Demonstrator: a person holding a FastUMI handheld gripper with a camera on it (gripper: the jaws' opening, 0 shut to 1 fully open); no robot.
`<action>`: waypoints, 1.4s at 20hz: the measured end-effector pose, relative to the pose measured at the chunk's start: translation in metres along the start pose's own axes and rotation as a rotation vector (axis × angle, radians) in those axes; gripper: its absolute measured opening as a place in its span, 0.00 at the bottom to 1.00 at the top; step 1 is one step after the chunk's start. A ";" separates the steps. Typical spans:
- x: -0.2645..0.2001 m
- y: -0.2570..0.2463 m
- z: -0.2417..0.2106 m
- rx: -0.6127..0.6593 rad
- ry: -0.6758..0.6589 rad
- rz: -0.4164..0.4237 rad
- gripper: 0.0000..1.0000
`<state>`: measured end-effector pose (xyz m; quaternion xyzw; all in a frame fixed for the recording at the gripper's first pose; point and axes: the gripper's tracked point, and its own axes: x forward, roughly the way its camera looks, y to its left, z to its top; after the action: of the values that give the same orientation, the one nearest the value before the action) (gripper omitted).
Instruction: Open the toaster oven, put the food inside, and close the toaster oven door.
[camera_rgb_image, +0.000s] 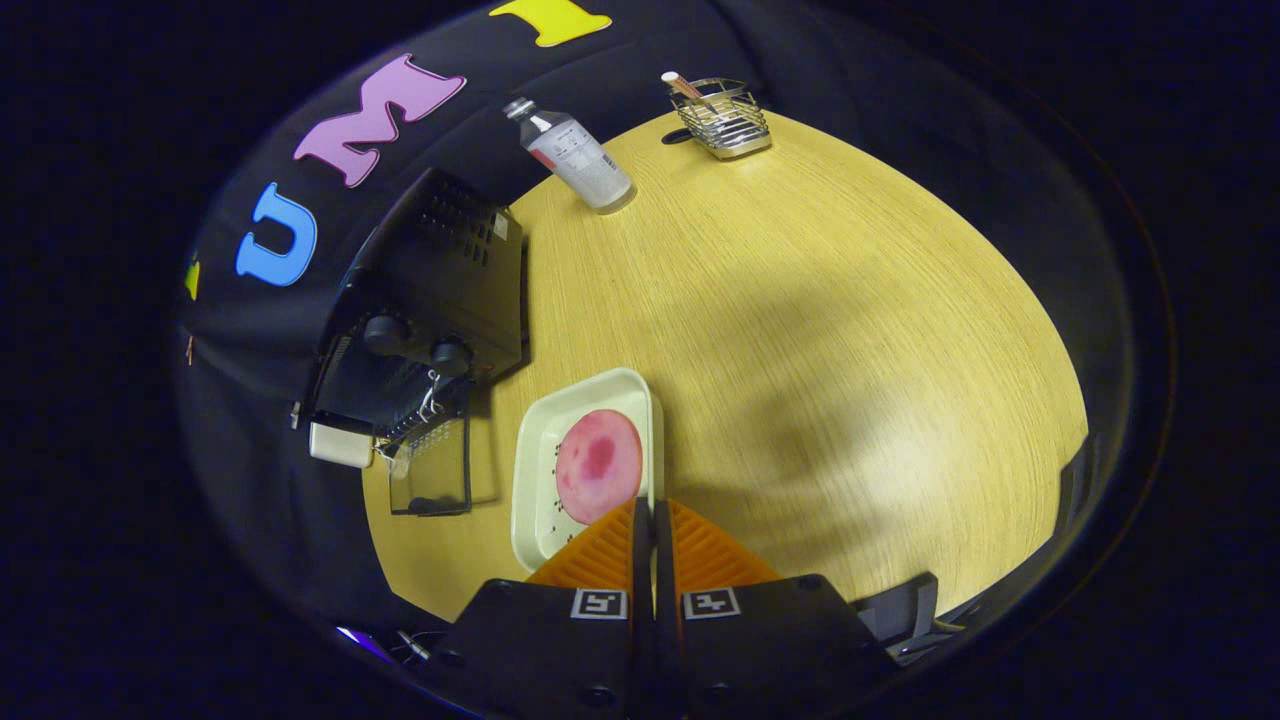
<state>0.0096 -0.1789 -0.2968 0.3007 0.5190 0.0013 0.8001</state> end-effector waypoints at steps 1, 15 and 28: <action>-0.005 0.002 -0.002 0.005 -0.007 0.001 0.06; -0.062 0.084 -0.059 0.148 -0.153 0.067 0.06; -0.021 0.203 -0.070 0.256 -0.238 0.205 0.06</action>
<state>0.0045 0.0138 -0.2008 0.4493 0.3833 -0.0189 0.8068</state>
